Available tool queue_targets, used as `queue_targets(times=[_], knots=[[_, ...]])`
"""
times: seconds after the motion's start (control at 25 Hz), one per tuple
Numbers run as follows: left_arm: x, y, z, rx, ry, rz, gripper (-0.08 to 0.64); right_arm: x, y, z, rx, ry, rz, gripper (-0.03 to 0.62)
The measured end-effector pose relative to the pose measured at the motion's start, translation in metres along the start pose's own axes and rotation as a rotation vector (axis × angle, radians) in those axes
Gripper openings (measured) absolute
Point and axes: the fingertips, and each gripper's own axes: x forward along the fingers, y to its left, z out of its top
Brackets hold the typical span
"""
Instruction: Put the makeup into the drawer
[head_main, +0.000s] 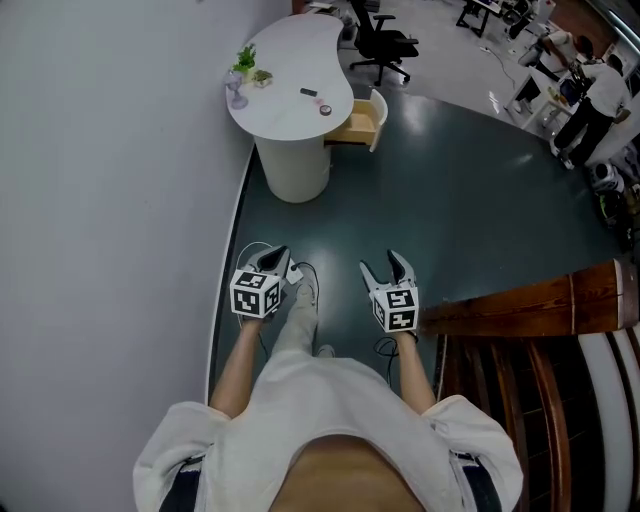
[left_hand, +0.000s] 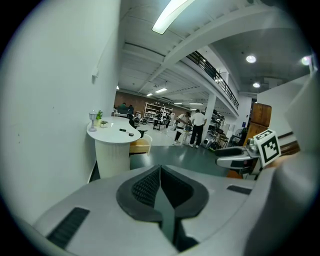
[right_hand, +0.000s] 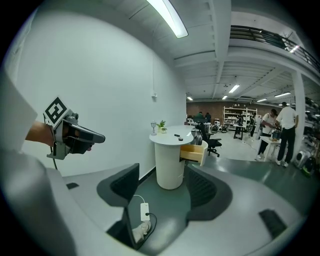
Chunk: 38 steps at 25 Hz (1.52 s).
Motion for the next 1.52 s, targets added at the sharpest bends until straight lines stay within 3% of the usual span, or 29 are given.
queue_targets(times=[0.32, 0.88, 1.2, 1.52], knots=[[0.080, 0.044, 0.047, 0.002, -0.009, -0.034, 0.014, 0.081, -0.041, 0.031, -0.021, 0.016, -0.015, 0.268], [0.214, 0.158, 0.177, 0.007, -0.053, -0.101, 0.014, 0.251, -0.103, 0.137, -0.027, 0.013, -0.067, 0.259], [0.270, 0.195, 0.201, 0.005, -0.029, -0.110, 0.014, 0.312, -0.121, 0.148, -0.018, 0.038, -0.059, 0.258], [0.335, 0.229, 0.225, -0.013, -0.010, -0.081, 0.014, 0.382, -0.165, 0.155, -0.009, 0.062, -0.031, 0.256]])
